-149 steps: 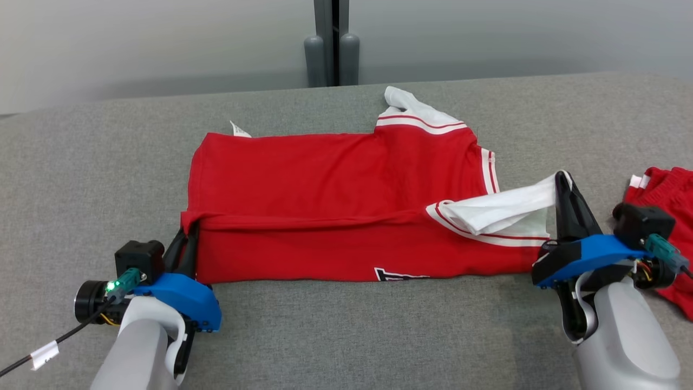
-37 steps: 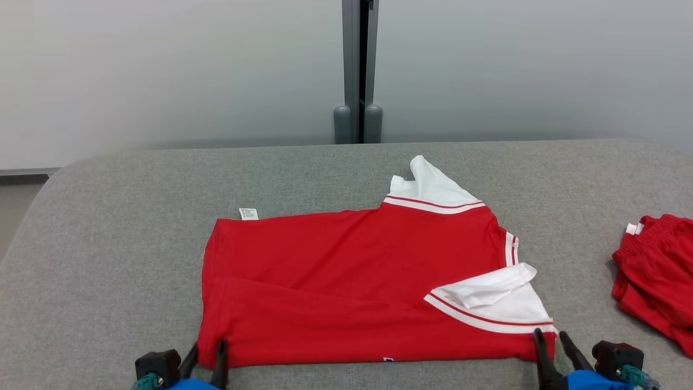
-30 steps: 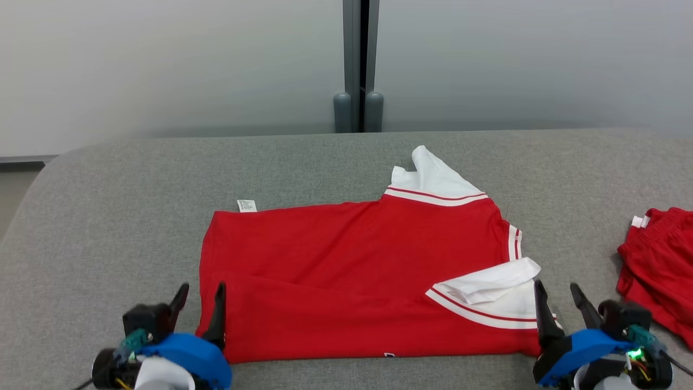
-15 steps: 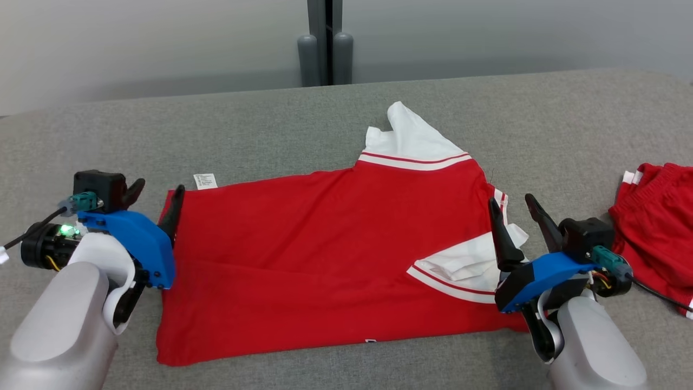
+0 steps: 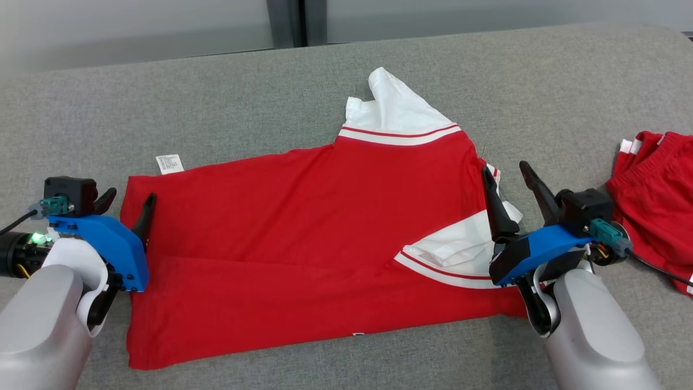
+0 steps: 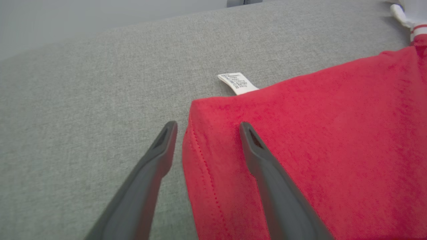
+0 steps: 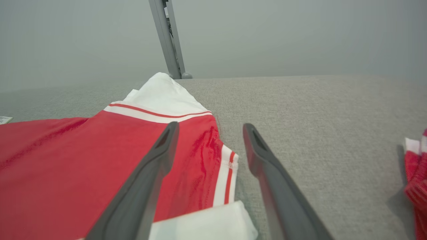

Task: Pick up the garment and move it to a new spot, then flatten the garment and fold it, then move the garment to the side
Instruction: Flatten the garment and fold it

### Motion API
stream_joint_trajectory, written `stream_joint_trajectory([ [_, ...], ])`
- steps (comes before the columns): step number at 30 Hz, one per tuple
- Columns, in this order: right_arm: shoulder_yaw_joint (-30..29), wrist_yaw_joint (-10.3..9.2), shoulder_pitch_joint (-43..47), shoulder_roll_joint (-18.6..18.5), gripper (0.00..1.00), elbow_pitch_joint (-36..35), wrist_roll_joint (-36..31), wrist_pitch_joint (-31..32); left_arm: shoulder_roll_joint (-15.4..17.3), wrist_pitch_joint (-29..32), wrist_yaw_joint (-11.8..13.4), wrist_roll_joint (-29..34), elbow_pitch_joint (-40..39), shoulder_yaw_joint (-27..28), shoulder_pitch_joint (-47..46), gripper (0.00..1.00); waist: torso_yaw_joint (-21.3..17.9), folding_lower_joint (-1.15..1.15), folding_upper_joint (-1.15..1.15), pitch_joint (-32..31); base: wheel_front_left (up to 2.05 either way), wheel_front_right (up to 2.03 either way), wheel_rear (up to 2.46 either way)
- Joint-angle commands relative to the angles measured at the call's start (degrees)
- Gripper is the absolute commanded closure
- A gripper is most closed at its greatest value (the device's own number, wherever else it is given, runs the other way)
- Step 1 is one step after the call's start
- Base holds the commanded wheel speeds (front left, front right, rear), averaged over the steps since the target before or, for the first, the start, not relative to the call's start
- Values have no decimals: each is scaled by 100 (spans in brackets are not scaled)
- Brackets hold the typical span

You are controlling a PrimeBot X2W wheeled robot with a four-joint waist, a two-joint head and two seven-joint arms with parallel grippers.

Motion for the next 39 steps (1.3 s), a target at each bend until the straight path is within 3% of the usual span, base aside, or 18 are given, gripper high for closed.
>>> stream_joint_trajectory([
  [1,1,3,-136,-24,0,-7,-19,-20,26,-51,-7,-60,45,-58,-130,0,14,-1,-1,52,0,0,0],
  [6,7,3,-390,-24,0,23,-124,107,15,-32,-7,-235,214,-348,-260,3,25,-1,-1,232,0,0,0],
  [7,2,3,-459,-24,0,13,-157,147,15,-5,-7,-272,247,-426,-270,22,37,-1,-1,270,0,0,0],
  [8,-4,3,-527,-24,0,12,-179,215,33,1,-7,-256,271,-526,-293,76,46,-1,-1,307,0,0,0],
  [9,-30,2,-604,-25,0,5,-228,282,51,-12,-7,-259,282,-605,-323,100,63,-1,-1,359,0,0,0],
  [21,-508,2,-1771,-26,0,35,-1041,1379,-58,-391,5,-652,31,-1284,-815,100,576,-1,-1,892,0,0,0],
  [31,-1418,3,-2880,-23,0,416,-2257,2757,-388,-803,1,-927,-322,-2085,-1395,100,1289,-1,-1,1467,0,0,0],
  [39,-1737,3,-3161,-30,0,722,-2949,3442,-542,-1095,1,-1233,-321,-2684,-1657,100,1590,-1,-1,1697,0,0,0],
])
